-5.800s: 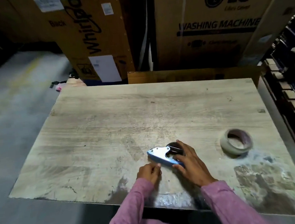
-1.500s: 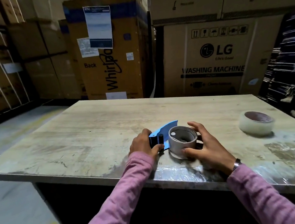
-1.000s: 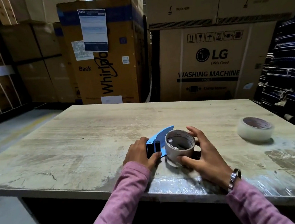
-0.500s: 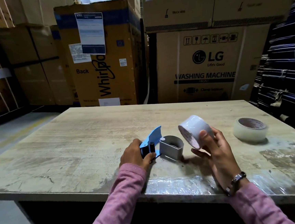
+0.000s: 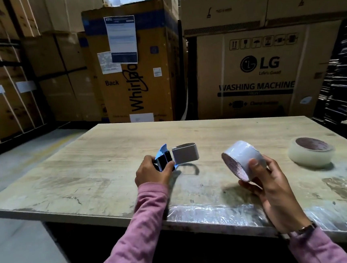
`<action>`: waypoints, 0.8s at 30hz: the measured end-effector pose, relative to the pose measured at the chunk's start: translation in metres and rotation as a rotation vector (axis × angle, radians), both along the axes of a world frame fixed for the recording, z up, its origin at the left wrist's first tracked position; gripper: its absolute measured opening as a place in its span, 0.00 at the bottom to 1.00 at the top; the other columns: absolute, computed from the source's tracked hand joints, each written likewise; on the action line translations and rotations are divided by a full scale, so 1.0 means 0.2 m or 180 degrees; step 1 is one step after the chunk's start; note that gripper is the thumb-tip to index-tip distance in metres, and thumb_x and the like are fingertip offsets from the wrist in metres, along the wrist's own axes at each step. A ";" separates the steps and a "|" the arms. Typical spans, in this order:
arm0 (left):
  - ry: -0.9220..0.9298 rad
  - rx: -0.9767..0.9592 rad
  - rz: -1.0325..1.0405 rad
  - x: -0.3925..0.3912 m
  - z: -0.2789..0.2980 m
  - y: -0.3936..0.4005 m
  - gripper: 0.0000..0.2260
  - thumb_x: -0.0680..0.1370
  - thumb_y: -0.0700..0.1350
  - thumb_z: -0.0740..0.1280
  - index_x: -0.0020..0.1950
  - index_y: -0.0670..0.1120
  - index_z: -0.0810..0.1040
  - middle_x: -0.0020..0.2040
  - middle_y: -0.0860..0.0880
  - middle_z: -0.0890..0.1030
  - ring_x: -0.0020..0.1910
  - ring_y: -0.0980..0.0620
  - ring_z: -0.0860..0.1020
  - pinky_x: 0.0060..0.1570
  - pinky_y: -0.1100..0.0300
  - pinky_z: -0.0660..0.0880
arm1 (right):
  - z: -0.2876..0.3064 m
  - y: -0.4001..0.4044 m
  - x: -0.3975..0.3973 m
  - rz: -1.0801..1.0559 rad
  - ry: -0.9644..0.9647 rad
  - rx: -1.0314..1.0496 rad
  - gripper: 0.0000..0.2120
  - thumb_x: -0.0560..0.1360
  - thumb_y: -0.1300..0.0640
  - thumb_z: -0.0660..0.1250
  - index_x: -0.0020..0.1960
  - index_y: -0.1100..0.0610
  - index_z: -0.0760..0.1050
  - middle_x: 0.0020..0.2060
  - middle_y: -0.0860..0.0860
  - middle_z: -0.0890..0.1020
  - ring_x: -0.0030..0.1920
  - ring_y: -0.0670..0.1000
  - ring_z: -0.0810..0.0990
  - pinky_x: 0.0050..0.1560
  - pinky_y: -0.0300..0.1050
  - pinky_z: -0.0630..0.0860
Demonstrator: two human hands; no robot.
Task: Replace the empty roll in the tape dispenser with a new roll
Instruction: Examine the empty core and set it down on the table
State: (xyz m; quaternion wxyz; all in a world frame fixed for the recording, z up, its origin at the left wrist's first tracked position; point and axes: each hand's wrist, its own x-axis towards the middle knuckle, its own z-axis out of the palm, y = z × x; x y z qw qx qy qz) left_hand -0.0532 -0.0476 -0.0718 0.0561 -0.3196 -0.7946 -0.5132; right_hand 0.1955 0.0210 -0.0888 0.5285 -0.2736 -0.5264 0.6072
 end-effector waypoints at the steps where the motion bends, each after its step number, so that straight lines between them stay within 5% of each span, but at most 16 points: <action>1: 0.0223 0.0047 0.0021 -0.01 -0.01 0.00 0.18 0.66 0.51 0.76 0.46 0.42 0.75 0.43 0.44 0.80 0.41 0.44 0.76 0.41 0.58 0.68 | -0.01 0.00 0.00 0.0017 -0.0015 0.0010 0.43 0.60 0.33 0.79 0.67 0.52 0.72 0.63 0.56 0.80 0.50 0.47 0.84 0.54 0.51 0.79; 4: 0.0864 -0.0077 0.0091 0.00 -0.03 0.00 0.18 0.63 0.47 0.78 0.44 0.41 0.74 0.42 0.43 0.78 0.41 0.42 0.75 0.40 0.55 0.68 | -0.01 0.00 0.00 0.0055 0.0006 0.0027 0.32 0.68 0.41 0.75 0.68 0.51 0.72 0.63 0.54 0.80 0.46 0.45 0.85 0.58 0.55 0.80; 6: 0.1093 -0.0273 0.0218 0.02 -0.02 -0.02 0.19 0.64 0.49 0.77 0.47 0.42 0.74 0.44 0.43 0.77 0.42 0.42 0.76 0.41 0.53 0.70 | -0.01 0.00 0.00 0.0061 -0.0033 0.0073 0.37 0.63 0.37 0.77 0.68 0.50 0.71 0.63 0.53 0.81 0.46 0.46 0.86 0.55 0.51 0.83; 12: 0.0503 -0.1068 -0.0230 0.04 -0.01 -0.04 0.29 0.69 0.58 0.72 0.62 0.44 0.69 0.55 0.47 0.80 0.52 0.45 0.78 0.50 0.55 0.72 | -0.01 -0.01 0.00 0.0078 -0.0041 0.0109 0.27 0.68 0.44 0.72 0.66 0.46 0.72 0.62 0.51 0.81 0.44 0.47 0.86 0.47 0.42 0.84; 16: 0.0294 -0.0664 -0.0638 0.04 -0.02 -0.07 0.20 0.72 0.64 0.65 0.49 0.47 0.73 0.41 0.50 0.79 0.41 0.46 0.78 0.40 0.60 0.69 | -0.01 -0.01 0.00 0.0067 -0.0070 0.0161 0.27 0.69 0.46 0.71 0.67 0.46 0.71 0.62 0.52 0.80 0.46 0.48 0.86 0.51 0.43 0.83; 18: -0.0012 -0.0088 -0.0696 0.01 -0.03 -0.08 0.14 0.74 0.58 0.60 0.42 0.47 0.73 0.39 0.48 0.81 0.39 0.43 0.79 0.39 0.58 0.73 | -0.01 -0.02 0.00 0.0067 -0.0096 0.0191 0.27 0.70 0.46 0.70 0.67 0.46 0.71 0.62 0.51 0.81 0.46 0.47 0.86 0.51 0.42 0.83; 20: 0.0228 -0.0050 -0.0549 -0.07 -0.03 -0.09 0.08 0.75 0.46 0.60 0.49 0.48 0.77 0.47 0.47 0.83 0.42 0.44 0.79 0.45 0.54 0.76 | -0.01 -0.02 -0.01 0.0091 -0.0125 0.0206 0.25 0.70 0.46 0.70 0.66 0.45 0.72 0.61 0.51 0.81 0.46 0.47 0.86 0.52 0.43 0.83; 24: 0.1502 -0.1186 -0.1418 -0.21 0.00 -0.05 0.23 0.76 0.41 0.64 0.70 0.53 0.67 0.72 0.52 0.67 0.64 0.47 0.68 0.67 0.54 0.64 | 0.01 -0.02 -0.01 0.0124 -0.0188 0.0183 0.33 0.60 0.35 0.79 0.61 0.41 0.74 0.59 0.51 0.82 0.47 0.48 0.86 0.51 0.46 0.84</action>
